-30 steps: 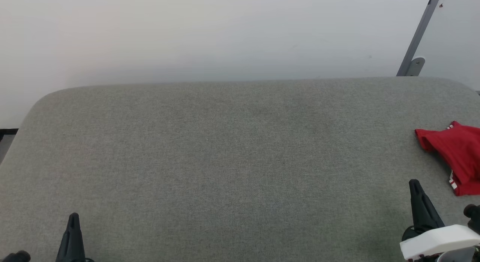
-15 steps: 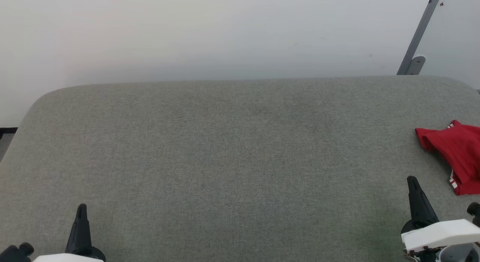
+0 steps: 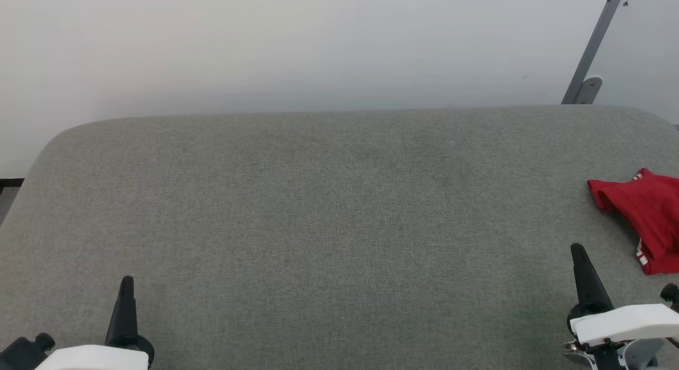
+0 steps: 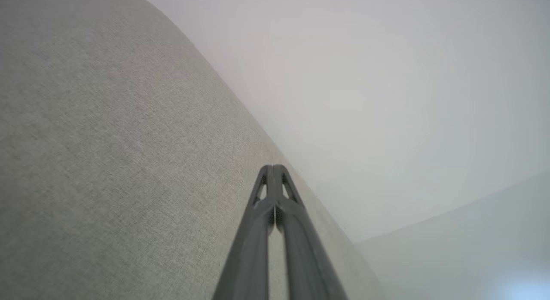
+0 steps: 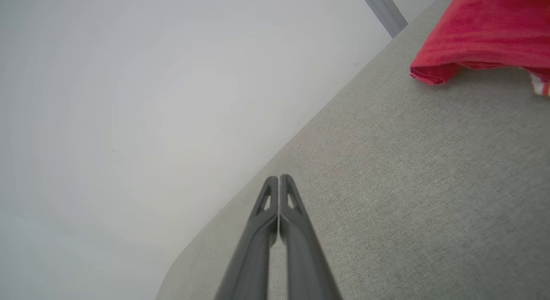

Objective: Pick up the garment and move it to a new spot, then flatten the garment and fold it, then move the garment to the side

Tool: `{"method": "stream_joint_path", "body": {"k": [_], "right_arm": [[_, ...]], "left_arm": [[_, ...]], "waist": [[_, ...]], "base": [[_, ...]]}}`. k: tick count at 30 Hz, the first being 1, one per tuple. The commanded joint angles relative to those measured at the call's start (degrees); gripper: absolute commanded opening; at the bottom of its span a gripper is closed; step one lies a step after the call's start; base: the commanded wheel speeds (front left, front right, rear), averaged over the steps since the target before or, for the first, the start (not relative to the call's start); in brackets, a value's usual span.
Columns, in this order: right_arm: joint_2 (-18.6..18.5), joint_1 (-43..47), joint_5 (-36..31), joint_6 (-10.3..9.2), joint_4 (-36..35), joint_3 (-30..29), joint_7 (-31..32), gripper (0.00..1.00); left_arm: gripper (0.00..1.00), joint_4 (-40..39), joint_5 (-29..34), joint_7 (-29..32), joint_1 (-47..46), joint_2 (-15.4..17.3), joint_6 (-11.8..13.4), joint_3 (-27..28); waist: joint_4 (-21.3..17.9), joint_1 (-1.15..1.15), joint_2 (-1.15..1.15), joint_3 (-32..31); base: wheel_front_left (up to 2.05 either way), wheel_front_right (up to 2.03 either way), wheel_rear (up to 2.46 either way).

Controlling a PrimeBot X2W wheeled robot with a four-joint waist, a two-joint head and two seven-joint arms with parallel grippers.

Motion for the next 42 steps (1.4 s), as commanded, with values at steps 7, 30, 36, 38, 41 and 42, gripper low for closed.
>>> {"method": "stream_joint_path", "body": {"k": [7, 30, 36, 38, 41, 42], "right_arm": [[0.5, -1.8, 4.8, 0.01, -0.7, -0.6, 1.4, 0.0], [2.3, -3.0, 17.4, 0.01, -0.5, -1.3, 5.1, 0.0], [2.6, -3.2, 19.7, 0.01, -0.5, -1.5, 5.7, 0.0], [2.7, -3.3, 20.6, 0.0, -0.5, -1.5, 6.0, 0.0], [2.9, -3.5, 21.9, 0.0, -0.5, -1.6, 6.4, 0.0], [2.9, -3.6, 22.3, 0.0, -0.5, -1.6, 6.5, 0.0]], "left_arm": [[0.0, -0.1, -4.4, 1.5, -2.2, 0.0, -0.1, -0.2], [0.0, 1.2, -16.3, 5.1, -5.2, -1.4, -0.2, -0.8], [0.0, 1.5, -18.4, 5.7, -5.6, -1.7, -0.2, -1.0], [0.0, 1.5, -19.2, 6.0, -5.9, -1.7, -0.2, -1.0], [0.0, 1.7, -20.6, 6.4, -6.3, -1.9, -0.2, -1.1], [0.0, 1.7, -21.1, 6.5, -6.4, -2.0, -0.2, -1.1]], "waist": [[0.0, 0.0, 0.0, 0.1], [0.0, 0.0, 0.0, 0.6], [0.0, 0.0, 0.0, 0.7], [0.0, 0.0, 0.0, 0.7], [0.0, 0.0, 0.0, 0.8], [-0.1, 0.0, 0.0, 0.8]], "base": [[0.0, 0.0, 0.0], [0.0, 0.0, 0.0], [0.0, 0.0, 0.0], [0.0, 0.0, 0.0], [0.0, 0.0, 0.0], [0.0, 0.0, 0.0]]}}
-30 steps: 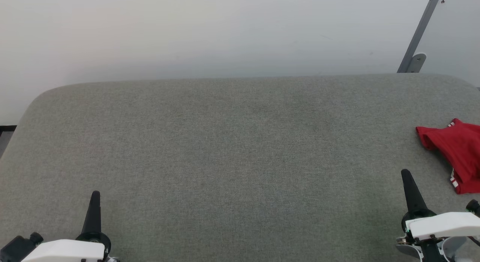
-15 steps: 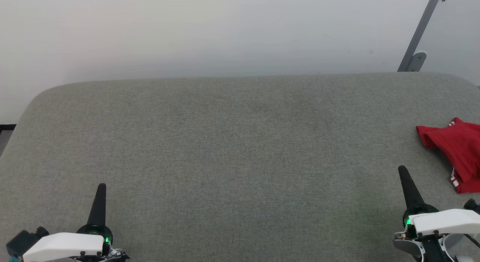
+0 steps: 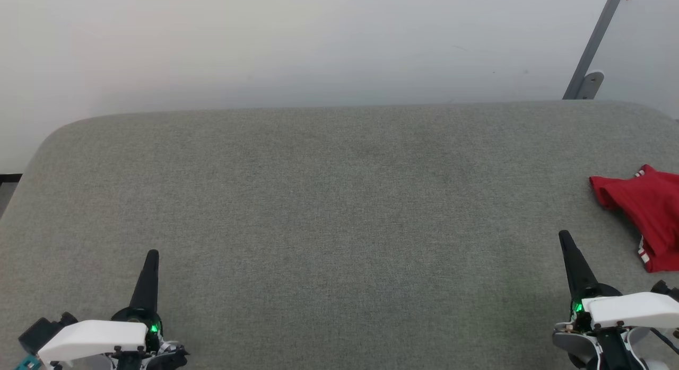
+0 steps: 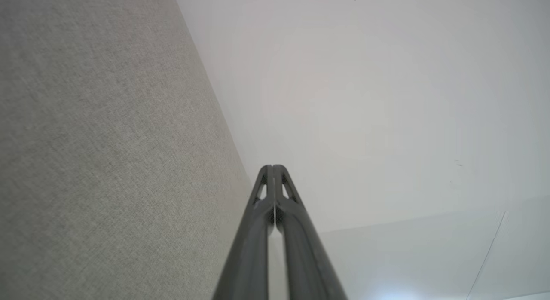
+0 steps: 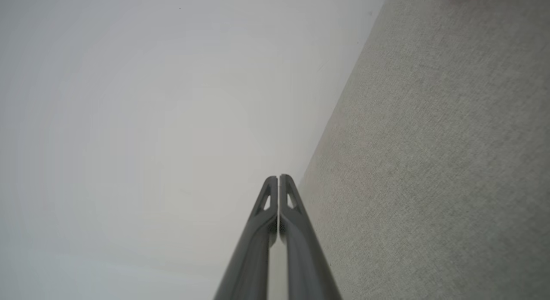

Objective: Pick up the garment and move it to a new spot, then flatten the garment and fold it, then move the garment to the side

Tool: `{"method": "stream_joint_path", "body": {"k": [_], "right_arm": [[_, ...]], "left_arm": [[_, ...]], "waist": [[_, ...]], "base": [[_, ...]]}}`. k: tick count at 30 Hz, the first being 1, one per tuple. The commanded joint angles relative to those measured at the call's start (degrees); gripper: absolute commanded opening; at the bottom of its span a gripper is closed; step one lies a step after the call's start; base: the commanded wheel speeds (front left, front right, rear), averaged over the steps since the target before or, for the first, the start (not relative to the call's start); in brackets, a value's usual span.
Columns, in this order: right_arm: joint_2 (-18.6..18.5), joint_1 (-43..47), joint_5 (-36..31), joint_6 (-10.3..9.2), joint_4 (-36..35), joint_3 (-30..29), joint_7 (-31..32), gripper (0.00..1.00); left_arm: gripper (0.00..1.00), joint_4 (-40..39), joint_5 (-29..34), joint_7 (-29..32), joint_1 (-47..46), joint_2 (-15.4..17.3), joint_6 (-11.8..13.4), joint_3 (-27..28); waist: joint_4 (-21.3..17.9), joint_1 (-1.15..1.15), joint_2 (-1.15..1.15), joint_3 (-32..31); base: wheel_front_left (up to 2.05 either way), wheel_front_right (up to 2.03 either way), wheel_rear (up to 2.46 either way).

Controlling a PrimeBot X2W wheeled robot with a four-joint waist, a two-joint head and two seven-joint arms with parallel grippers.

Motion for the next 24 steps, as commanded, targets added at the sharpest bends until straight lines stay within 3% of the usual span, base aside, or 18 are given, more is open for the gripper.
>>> {"method": "stream_joint_path", "body": {"k": [1, 24], "right_arm": [[0.1, -1.1, 1.1, 0.0, -0.4, -0.2, 0.4, 0.0], [1.5, -2.0, 10.2, 0.01, -0.2, -0.8, 3.0, 0.0]], "left_arm": [[0.0, 0.0, -1.4, 0.3, -1.3, 0.1, -0.2, -0.1], [0.0, 0.8, -9.7, 2.9, -3.5, -1.0, -0.3, -0.6]], "waist": [[0.0, 0.0, 0.0, 0.0], [0.0, 0.0, 0.0, 0.5]], "base": [[0.0, 0.0, 0.0], [0.0, 0.0, 0.0]]}}
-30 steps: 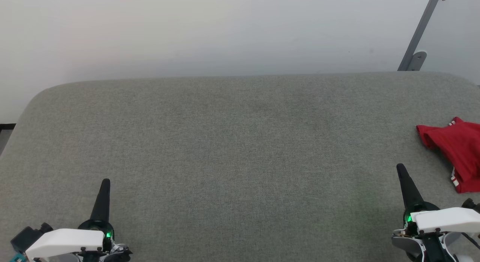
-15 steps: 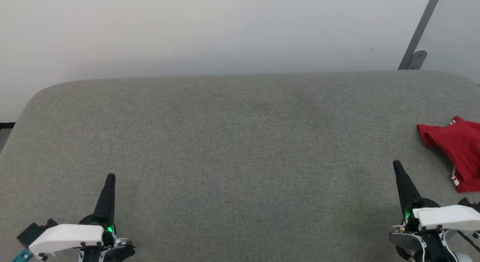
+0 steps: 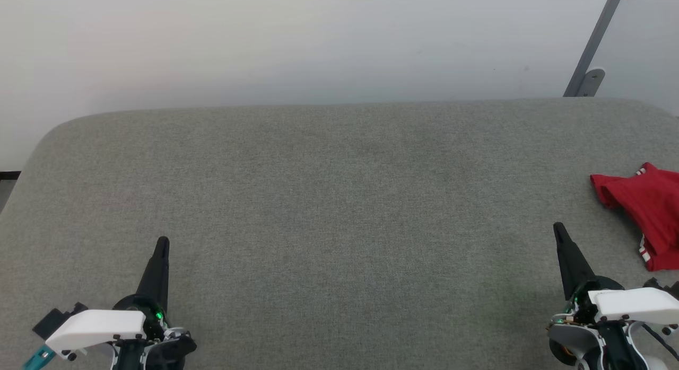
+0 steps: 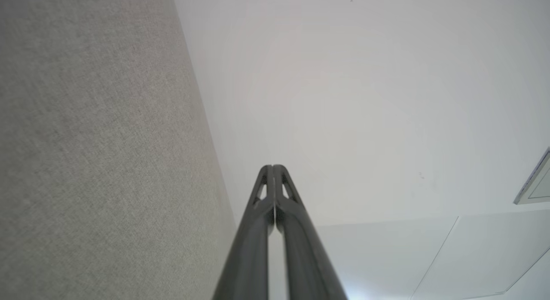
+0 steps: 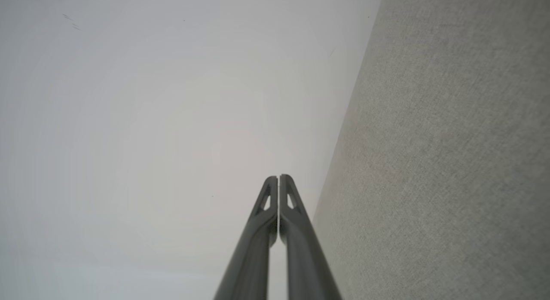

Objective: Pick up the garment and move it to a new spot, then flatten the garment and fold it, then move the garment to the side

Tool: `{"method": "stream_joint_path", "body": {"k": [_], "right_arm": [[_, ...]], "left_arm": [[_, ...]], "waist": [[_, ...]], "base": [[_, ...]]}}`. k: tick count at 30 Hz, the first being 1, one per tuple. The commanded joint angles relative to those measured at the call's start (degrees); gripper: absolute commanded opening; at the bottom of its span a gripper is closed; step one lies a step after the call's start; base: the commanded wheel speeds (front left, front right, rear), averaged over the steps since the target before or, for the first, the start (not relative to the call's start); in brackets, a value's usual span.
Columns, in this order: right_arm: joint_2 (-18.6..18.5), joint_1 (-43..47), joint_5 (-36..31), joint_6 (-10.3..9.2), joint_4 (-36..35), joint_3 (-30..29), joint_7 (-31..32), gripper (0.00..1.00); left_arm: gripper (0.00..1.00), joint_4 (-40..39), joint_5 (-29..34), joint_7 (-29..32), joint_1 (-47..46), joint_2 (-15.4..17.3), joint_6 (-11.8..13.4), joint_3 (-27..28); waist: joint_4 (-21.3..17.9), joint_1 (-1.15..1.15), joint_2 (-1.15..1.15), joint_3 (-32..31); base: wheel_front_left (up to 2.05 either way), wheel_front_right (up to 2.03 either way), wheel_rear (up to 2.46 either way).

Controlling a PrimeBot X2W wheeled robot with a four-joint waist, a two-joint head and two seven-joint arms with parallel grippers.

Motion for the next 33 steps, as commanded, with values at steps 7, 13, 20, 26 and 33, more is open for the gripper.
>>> {"method": "stream_joint_path", "body": {"k": [7, 13, 20, 26, 33], "right_arm": [[0.6, -1.2, 3.2, 0.02, -0.1, -0.4, 1.0, 0.0], [0.7, -1.0, 4.0, 0.02, -0.1, -0.4, 1.2, 0.0], [0.7, -0.9, 4.0, 0.02, 0.0, -0.4, 1.1, 0.0], [0.7, -0.9, 4.0, 0.02, -0.1, -0.4, 1.1, 0.0], [0.7, -0.9, 4.0, 0.01, 0.0, -0.4, 1.1, 0.0]], "left_arm": [[0.0, 0.2, -3.1, 1.0, -1.7, -0.4, -0.3, -0.2], [0.0, 0.3, -3.6, 1.1, -1.8, -0.4, -0.3, -0.2], [0.0, 0.3, -3.6, 1.1, -1.8, -0.4, -0.3, -0.3], [0.0, 0.3, -3.6, 1.1, -1.8, -0.4, -0.3, -0.3], [0.0, 0.3, -3.6, 1.1, -1.8, -0.4, -0.3, -0.3]], "waist": [[0.0, 0.0, 0.0, 0.1], [0.0, 0.0, 0.0, 0.2], [0.0, 0.0, 0.0, 0.2], [0.0, 0.0, 0.0, 0.2], [0.0, 0.0, 0.0, 0.2]], "base": [[0.0, 0.0, 0.0], [0.0, 0.0, 0.0], [0.0, 0.0, 0.0], [0.0, 0.0, 0.0], [0.0, 0.0, 0.0]]}}
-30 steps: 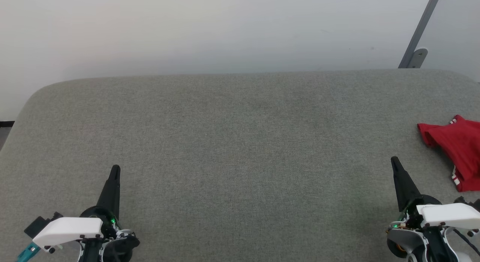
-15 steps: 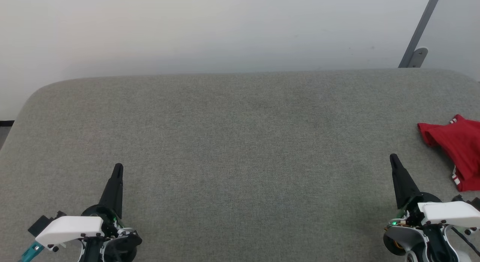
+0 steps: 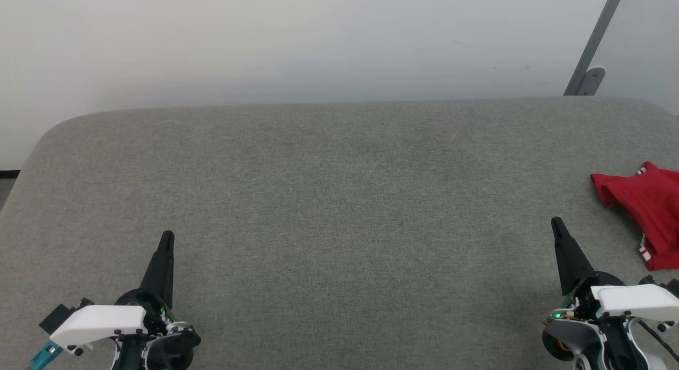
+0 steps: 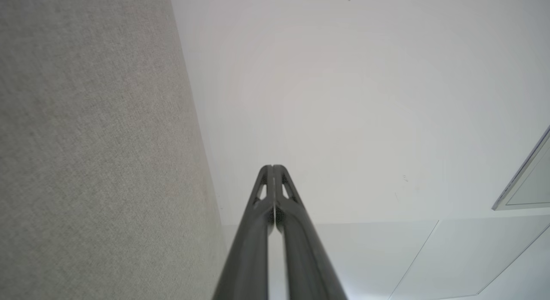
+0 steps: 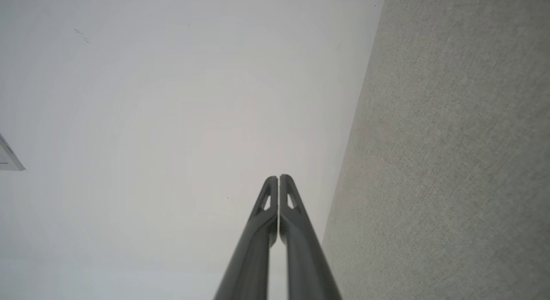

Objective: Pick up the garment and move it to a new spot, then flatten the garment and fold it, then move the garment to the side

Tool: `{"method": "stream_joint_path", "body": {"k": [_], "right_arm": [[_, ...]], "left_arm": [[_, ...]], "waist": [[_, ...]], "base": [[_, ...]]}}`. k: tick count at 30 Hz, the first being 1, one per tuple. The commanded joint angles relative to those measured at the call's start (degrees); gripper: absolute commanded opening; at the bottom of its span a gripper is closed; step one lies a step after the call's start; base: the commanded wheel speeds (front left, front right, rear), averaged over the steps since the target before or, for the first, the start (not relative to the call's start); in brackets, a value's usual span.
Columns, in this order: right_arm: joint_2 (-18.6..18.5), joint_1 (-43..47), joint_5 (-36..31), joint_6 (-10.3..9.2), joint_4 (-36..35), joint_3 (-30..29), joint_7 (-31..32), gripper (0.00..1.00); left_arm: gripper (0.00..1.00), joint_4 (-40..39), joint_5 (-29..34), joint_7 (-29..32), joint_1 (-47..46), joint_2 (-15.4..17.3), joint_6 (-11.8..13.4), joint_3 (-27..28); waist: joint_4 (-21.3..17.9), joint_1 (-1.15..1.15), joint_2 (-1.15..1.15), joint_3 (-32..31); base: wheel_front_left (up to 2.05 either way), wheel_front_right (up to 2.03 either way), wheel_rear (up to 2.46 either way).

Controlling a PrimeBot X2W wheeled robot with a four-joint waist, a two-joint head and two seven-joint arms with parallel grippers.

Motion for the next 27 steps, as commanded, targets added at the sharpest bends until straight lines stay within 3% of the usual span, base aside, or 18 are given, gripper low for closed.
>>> {"method": "stream_joint_path", "body": {"k": [1, 27], "right_arm": [[0.1, -0.2, 0.2, 0.01, 0.0, 0.0, 0.1, 0.0], [0.1, -0.2, 0.2, 0.0, 0.0, 0.0, 0.1, 0.0]], "left_arm": [[0.0, 0.0, -0.2, 0.0, -0.8, 0.1, -0.3, 0.0], [0.0, 0.0, -0.2, 0.0, -0.7, 0.1, -0.3, 0.0]], "waist": [[0.0, 0.0, 0.0, 0.0], [0.0, 0.0, 0.0, 0.0]], "base": [[0.0, 0.0, 0.0], [0.0, 0.0, 0.0]]}}
